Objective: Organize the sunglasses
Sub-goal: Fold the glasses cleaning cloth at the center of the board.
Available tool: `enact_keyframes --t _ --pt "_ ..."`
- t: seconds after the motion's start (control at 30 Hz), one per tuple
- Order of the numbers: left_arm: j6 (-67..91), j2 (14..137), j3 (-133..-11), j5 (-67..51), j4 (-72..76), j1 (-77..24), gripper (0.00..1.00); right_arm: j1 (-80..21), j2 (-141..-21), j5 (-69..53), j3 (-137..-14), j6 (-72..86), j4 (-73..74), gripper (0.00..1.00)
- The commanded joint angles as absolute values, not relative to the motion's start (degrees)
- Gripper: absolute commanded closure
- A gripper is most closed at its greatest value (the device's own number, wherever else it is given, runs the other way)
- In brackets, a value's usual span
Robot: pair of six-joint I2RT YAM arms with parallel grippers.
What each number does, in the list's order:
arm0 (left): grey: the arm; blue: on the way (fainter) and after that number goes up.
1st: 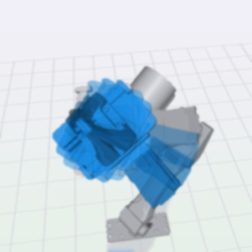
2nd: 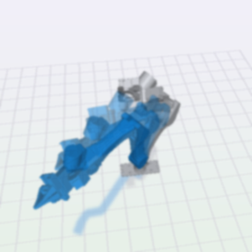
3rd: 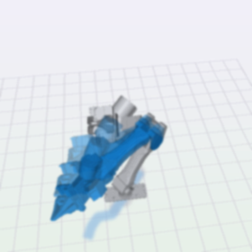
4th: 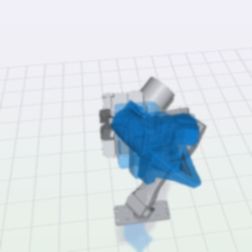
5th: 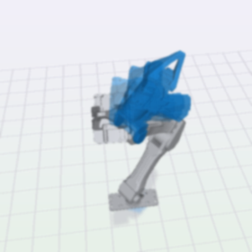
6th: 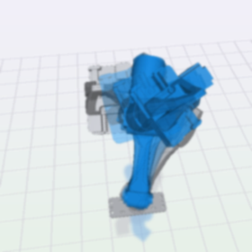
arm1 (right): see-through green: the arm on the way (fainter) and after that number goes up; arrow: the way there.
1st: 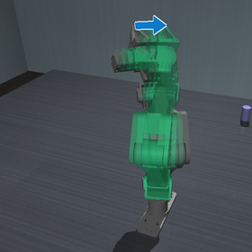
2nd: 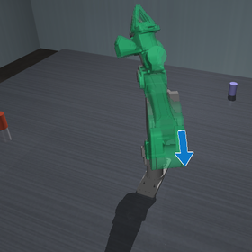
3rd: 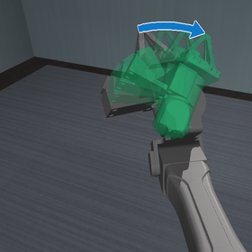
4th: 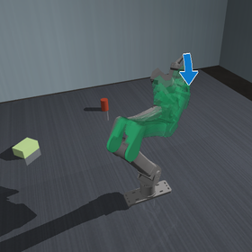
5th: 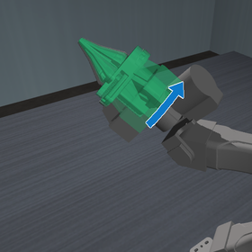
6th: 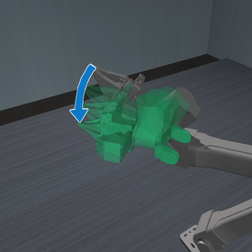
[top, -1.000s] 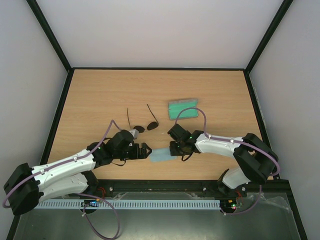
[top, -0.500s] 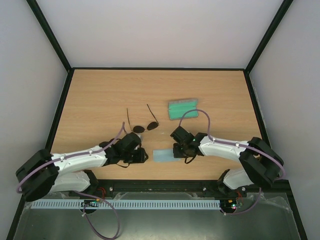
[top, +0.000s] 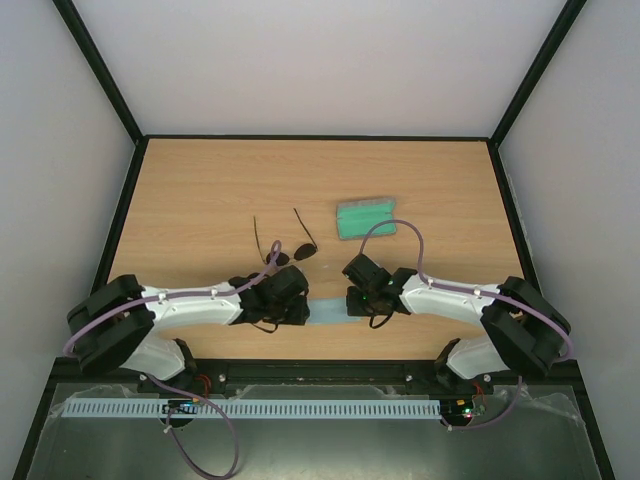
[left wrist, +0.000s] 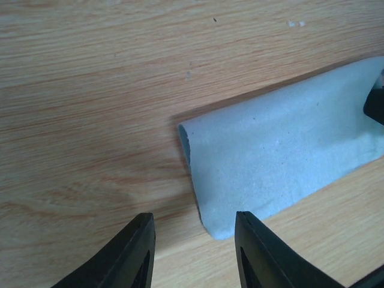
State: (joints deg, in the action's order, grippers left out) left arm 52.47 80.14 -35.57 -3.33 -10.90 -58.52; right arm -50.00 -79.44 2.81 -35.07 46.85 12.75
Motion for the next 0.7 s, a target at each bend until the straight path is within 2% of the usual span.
enact_keyframes --t 0.0,0.33,0.53,0.67 --pt "51.68 82.49 -38.07 0.30 -13.13 -59.75 0.61 -50.40 -79.14 2.12 -33.15 47.66 14.12 0.99" --pt "51.46 87.47 -39.98 2.77 -13.55 -61.52 0.69 -50.40 -78.05 2.20 -32.96 47.81 14.08 0.99" --pt "51.49 90.21 -40.73 3.54 -13.79 -62.43 0.84 -50.39 -77.36 1.96 -32.54 47.91 14.04 0.99" --pt "51.84 90.64 -40.71 4.28 -14.25 -63.03 0.87 -50.43 -77.05 1.94 -32.53 47.82 14.17 0.99"
